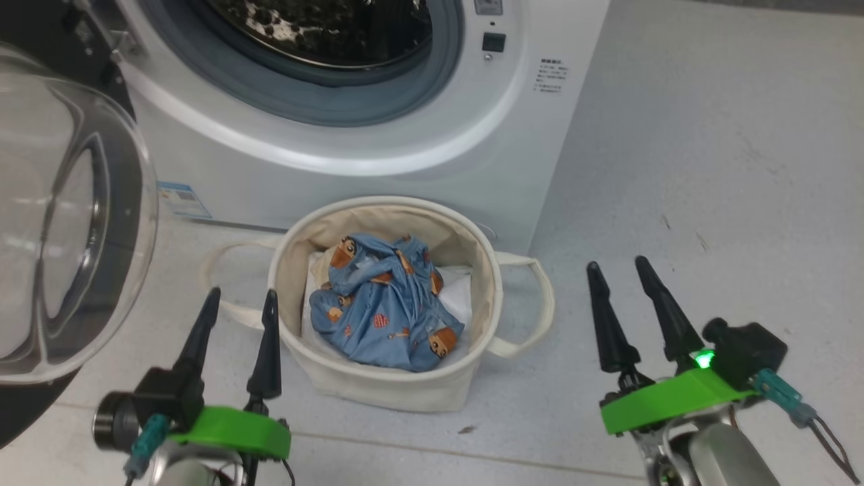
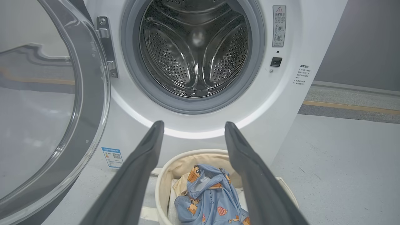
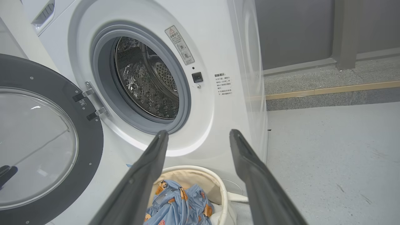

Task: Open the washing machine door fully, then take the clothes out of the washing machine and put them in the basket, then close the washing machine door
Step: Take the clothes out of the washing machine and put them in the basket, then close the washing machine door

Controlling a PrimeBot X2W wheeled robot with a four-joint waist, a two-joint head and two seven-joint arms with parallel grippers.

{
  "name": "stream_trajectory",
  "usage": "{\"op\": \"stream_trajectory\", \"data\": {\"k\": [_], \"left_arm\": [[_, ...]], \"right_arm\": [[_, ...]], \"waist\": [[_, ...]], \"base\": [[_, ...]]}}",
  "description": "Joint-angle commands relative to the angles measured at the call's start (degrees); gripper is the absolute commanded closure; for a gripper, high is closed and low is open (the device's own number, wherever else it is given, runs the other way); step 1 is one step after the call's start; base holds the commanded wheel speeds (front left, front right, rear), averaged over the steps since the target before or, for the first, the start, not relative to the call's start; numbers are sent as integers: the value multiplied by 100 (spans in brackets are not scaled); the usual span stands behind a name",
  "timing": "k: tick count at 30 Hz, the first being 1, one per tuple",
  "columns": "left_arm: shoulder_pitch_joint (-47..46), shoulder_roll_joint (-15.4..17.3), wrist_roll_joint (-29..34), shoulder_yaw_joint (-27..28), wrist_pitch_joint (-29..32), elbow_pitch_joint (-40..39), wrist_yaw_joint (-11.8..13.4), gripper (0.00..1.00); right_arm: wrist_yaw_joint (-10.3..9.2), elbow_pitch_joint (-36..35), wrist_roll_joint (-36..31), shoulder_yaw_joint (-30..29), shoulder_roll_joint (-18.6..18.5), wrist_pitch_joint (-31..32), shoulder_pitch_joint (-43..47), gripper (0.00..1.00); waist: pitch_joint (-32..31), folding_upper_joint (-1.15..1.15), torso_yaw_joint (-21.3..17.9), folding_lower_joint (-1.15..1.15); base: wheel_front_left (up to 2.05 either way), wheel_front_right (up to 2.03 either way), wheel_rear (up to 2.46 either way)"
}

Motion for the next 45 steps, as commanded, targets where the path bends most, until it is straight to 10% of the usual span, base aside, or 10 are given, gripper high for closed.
{"op": "stream_trajectory", "data": {"k": [1, 45], "left_arm": [[-12, 16, -26, 185, -27, -241, 41, 0], [1085, -44, -223, -312, -27, -492, 200, 0]], "right_arm": [[6, -158, 61, 39, 12, -71, 25, 0], [6, 69, 180, -220, 12, -71, 598, 0]], "waist": [[-126, 0, 94, 0], [-1028, 0, -128, 0]], "base": [[0, 0, 0], [0, 0, 0]]}}
